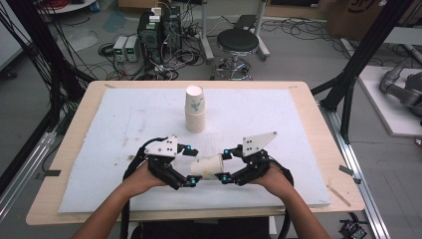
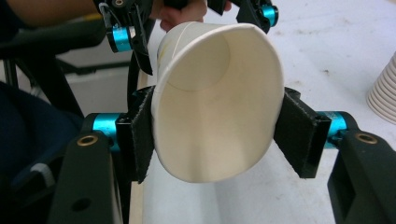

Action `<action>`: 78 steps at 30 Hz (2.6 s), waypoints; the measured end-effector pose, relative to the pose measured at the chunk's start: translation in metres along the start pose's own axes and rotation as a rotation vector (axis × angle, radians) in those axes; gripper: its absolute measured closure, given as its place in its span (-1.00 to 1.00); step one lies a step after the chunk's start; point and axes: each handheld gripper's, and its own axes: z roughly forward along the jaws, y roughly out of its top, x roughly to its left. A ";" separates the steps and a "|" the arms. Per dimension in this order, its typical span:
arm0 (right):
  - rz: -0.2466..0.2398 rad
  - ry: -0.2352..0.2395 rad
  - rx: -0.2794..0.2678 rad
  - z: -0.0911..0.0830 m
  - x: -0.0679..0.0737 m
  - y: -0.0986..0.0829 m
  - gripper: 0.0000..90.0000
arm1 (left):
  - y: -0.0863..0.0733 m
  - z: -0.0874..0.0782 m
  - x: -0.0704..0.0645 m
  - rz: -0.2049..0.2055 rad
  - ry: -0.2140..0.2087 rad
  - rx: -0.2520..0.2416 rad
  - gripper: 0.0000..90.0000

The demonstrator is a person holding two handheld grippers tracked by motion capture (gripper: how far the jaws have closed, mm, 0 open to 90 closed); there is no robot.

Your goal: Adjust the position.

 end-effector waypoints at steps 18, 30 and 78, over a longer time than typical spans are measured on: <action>-0.103 -0.044 0.275 0.015 0.001 0.033 -0.19 | 0.007 0.012 -0.001 0.069 0.003 0.184 -0.64; -0.157 -0.051 0.439 0.027 0.003 0.048 -0.20 | 0.007 0.024 -0.001 0.087 0.005 0.273 -0.62; 0.107 -0.258 0.055 -0.031 -0.005 0.002 -0.58 | -0.035 -0.016 0.015 -0.099 0.182 -0.065 -0.22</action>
